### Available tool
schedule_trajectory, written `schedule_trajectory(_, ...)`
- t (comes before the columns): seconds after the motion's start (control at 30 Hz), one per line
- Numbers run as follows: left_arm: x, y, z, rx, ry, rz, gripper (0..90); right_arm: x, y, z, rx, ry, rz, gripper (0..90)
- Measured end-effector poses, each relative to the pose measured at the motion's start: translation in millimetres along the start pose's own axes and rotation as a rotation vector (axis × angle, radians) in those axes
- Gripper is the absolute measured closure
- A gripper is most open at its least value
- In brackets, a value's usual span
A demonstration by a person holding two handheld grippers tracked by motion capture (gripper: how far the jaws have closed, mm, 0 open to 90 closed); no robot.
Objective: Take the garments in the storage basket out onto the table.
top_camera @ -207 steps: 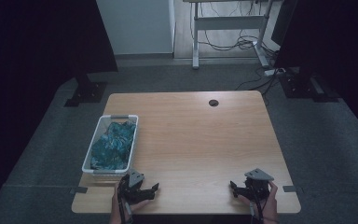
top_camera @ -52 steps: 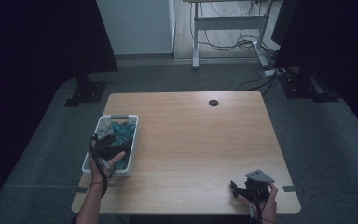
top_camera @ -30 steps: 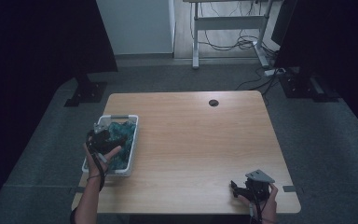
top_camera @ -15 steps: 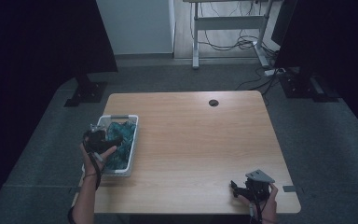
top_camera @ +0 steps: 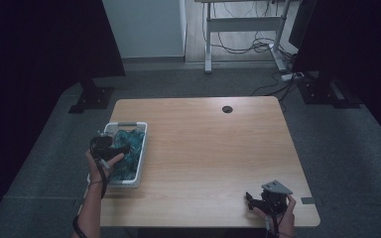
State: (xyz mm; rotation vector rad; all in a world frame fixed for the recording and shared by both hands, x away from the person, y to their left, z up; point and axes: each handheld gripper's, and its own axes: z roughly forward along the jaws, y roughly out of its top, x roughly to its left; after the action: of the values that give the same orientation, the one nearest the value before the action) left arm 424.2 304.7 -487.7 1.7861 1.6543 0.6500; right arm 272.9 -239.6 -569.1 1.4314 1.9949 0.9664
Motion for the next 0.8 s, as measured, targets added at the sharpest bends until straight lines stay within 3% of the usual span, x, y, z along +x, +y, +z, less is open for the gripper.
schedule_trajectory(0.3,-9.1,2.2,17.3,0.073,-0.009,0.054,17.7,0.0,0.0,0.0,0.0,0.0,0.0,10.8)
schedule_trajectory(0.4,-10.6,2.1,24.9,0.093,-0.021,0.06,17.9,0.0,0.0,0.0,0.0,0.0,0.0,10.8)
schedule_trajectory(0.63,-10.5,-1.4,40.7,0.208,-0.02,0.054,19.7,0.2,-0.1,0.1,-0.001,-0.002,0.001,10.8)
schedule_trajectory(0.8,-10.2,-3.8,48.0,0.235,-0.015,0.07,21.0,0.3,-0.1,0.0,-0.001,-0.003,0.002,10.8)
